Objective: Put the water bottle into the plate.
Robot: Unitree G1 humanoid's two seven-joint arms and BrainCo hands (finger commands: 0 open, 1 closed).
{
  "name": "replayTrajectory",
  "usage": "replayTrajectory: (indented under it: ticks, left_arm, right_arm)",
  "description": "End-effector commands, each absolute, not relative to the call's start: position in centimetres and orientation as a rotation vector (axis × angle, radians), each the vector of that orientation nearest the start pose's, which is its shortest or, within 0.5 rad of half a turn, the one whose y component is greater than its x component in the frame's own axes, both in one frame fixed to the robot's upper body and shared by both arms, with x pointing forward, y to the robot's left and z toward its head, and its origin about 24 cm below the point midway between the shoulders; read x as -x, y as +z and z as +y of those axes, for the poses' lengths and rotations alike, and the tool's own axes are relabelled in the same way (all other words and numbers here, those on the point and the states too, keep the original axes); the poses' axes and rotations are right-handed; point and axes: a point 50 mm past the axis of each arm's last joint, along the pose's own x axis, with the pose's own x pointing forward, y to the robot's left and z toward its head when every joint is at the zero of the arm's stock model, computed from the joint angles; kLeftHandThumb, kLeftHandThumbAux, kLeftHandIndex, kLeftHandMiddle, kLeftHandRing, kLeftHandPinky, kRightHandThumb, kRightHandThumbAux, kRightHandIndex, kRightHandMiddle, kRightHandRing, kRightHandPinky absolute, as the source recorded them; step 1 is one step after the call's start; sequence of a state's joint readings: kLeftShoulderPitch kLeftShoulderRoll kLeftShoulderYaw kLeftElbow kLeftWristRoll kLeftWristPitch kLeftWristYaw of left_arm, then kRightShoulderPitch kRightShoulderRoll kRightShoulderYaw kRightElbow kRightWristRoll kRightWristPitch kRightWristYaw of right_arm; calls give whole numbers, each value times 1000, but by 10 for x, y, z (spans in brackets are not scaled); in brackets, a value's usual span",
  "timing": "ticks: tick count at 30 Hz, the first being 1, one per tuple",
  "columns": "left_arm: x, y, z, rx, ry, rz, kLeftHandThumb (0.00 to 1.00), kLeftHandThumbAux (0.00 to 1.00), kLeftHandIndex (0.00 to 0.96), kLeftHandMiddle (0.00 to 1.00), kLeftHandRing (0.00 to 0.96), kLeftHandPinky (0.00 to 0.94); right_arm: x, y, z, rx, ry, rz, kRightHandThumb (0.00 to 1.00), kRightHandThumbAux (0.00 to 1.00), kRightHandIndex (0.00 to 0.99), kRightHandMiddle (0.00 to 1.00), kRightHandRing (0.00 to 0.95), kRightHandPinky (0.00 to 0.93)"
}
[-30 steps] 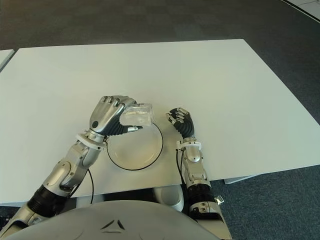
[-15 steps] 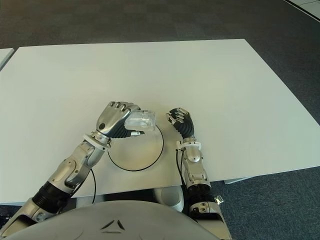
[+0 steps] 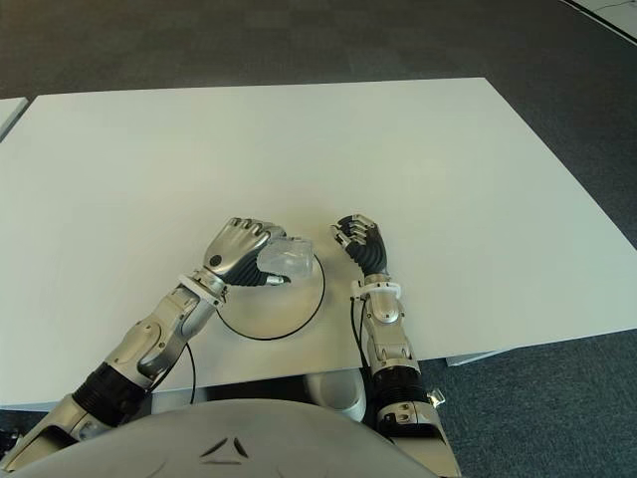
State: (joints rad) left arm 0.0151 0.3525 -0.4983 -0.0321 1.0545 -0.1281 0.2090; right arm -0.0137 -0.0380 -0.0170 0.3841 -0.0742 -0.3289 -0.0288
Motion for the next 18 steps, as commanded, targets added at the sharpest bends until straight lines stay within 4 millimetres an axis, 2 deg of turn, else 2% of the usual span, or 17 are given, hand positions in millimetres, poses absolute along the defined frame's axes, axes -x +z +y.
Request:
replayTrajectory:
  ticks: [1,6,11,16,17,18]
  left_arm:
    - [-217,31,92,-1290,-449,-414,850,666,405,552,822,795]
    - [-215,32,94,-1264,-463,-407,848,663,409,573,754,709]
    - [-215,33,94,-1228,-462,-411,844,664,407,582,716,677]
    - [-214,36,93,-1191,-464,-427,836,668,391,572,647,606]
    - [-214,37,93,-1191,-470,-431,787,680,399,504,557,533]
    - [-214,37,93,-1191,-478,-435,769,685,402,479,525,506]
  right_arm:
    - [-244,-13,-159,104,-20,52,709,726,434,585,578,584]
    - [-244,-13,-159,105,-18,50,709,726,434,585,580,585]
    - [-244,-13,-159,106,-16,49,709,726,434,580,574,574]
    - [-244,-13,-159,105,-13,53,709,725,434,582,575,580]
    - [-244,-13,-159,105,-13,54,709,725,434,583,575,579]
    - [-244,-13,-159,106,-14,55,709,725,434,583,575,579]
